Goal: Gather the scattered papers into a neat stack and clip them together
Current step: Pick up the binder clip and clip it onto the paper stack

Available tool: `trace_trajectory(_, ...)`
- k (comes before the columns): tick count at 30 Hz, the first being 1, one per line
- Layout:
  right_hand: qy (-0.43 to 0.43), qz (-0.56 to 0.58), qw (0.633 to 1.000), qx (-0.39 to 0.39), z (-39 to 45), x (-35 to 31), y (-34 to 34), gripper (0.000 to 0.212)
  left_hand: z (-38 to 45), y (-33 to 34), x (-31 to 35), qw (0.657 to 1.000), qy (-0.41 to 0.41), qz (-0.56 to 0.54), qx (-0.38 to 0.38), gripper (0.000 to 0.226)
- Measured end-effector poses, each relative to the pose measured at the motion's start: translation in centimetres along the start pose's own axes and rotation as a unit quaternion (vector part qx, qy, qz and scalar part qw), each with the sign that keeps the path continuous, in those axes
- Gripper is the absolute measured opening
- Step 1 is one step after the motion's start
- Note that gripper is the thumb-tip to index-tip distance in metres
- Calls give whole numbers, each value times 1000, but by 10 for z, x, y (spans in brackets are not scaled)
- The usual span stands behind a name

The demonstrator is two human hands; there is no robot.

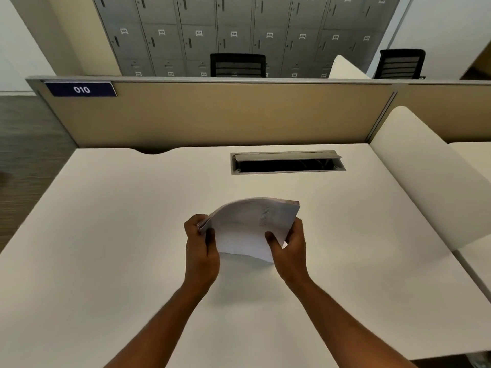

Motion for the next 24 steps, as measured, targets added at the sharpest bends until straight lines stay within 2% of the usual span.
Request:
trace_trajectory(6,10,12,1000,27,3,-6,2,33,4,3,6,1000,7,-19,3,32)
trace_trajectory(11,-68,15,996,61,0,-24,-8,32,4,-3,17,998,51,-37,30,27)
trace_trajectory(13,-73,-1,996,56,-2,-17,-6,36,-3,-6,4,998,21,-45,33,25)
trace_trajectory(15,-27,-27,999,16,-6,3,3,40,-15,-4,-18,999,-39,-32,18,24)
trace_trajectory(17,28,-50,998,-30,-9,27,12,35,-27,-1,-38,996,-84,-2,6,22)
trace_trajectory(24,66,-65,994,-52,-7,50,17,35,-22,-4,-59,990,-125,72,10,18)
Point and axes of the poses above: each hand's wrist, its own z-axis towards the middle knuckle, its own y-axis out of the palm, x = y × z, the point moved 6 cm from there along z, towards the middle knuckle, and after that the axes turned 14 degrees about -z, right-handed, at the moved point
